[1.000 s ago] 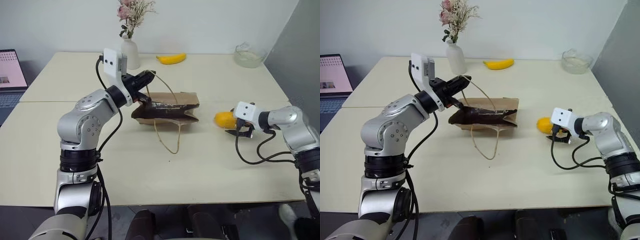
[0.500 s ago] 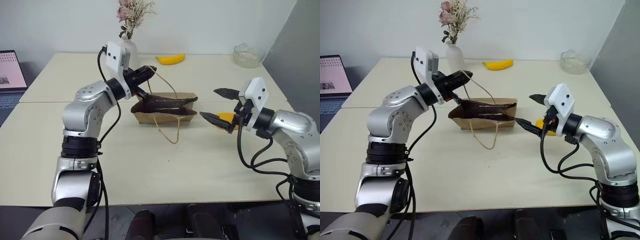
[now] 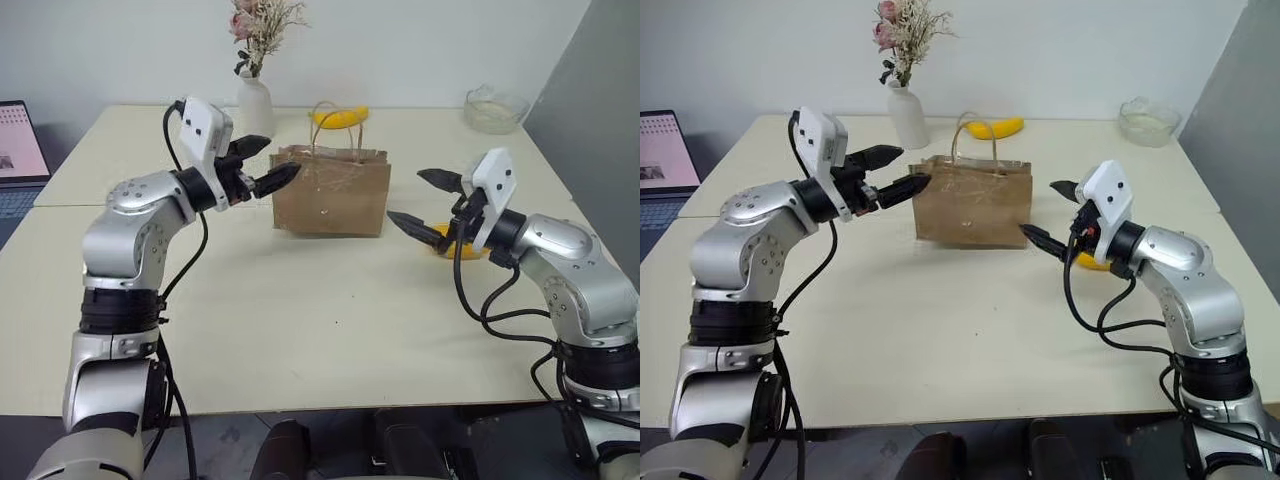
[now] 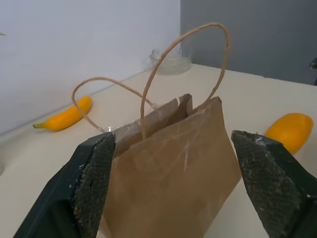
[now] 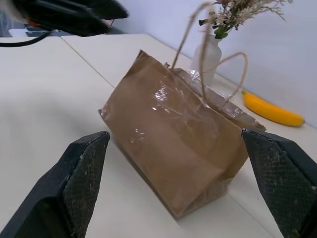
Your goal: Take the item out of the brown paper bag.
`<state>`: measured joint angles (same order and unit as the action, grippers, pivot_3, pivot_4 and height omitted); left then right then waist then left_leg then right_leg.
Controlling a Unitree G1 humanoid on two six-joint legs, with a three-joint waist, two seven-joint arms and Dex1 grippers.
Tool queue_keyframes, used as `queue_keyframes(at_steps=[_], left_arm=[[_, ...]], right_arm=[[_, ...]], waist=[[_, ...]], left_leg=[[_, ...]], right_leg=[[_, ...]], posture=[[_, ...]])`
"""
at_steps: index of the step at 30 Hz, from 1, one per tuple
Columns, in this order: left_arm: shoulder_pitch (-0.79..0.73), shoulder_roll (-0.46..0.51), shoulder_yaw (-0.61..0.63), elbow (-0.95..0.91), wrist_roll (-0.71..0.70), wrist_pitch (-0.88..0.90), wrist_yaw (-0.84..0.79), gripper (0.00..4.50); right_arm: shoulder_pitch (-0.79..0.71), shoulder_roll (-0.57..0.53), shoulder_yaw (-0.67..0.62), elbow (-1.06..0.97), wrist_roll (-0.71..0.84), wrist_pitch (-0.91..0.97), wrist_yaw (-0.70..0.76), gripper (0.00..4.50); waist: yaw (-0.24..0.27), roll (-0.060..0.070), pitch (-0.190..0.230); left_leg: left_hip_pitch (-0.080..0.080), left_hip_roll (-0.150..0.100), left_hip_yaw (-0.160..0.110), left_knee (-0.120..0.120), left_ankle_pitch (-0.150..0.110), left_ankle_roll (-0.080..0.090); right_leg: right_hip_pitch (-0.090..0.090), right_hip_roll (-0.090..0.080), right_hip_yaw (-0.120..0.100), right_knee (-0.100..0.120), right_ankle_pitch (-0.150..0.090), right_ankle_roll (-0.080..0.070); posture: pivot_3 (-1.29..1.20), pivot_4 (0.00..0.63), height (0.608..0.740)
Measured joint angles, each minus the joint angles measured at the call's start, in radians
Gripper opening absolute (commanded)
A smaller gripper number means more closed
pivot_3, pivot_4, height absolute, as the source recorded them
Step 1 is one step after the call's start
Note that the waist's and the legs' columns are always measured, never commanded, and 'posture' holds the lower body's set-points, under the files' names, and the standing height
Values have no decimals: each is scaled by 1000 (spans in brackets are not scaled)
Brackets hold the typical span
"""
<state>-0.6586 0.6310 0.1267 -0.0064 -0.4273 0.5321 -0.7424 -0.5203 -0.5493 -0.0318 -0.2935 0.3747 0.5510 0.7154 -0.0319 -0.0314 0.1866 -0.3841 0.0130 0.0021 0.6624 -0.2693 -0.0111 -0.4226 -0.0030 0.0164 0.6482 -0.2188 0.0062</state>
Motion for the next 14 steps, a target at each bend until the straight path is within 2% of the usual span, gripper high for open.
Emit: queue_keyframes(at_steps=[3,7,14], left_arm=[[146,0,43,-101,31,15,99,3886],[386,-49,79,-270,134,-12,269,3886],[556,-142,76,-454,164,-62,350,3886]], right_arm=[[46,1,13,29,-14,-60,13,4500],[124,6,37,58,-56,-161,25,4500],[229,61,55,67,-78,-246,14,4500]], waist=[[3,0,0],[5,0,0],[15,-1,-1]], left_leg=[[0,0,-1,0,0,0],[-1,0,0,1,0,0],[2,-1,0,1,0,0]], right_leg=[[0,0,-1,-1,0,0],[0,-2,0,-1,0,0],[2,-2,-1,1,1,0]], posture=[[0,150,740],[0,150,740],[0,150,740]])
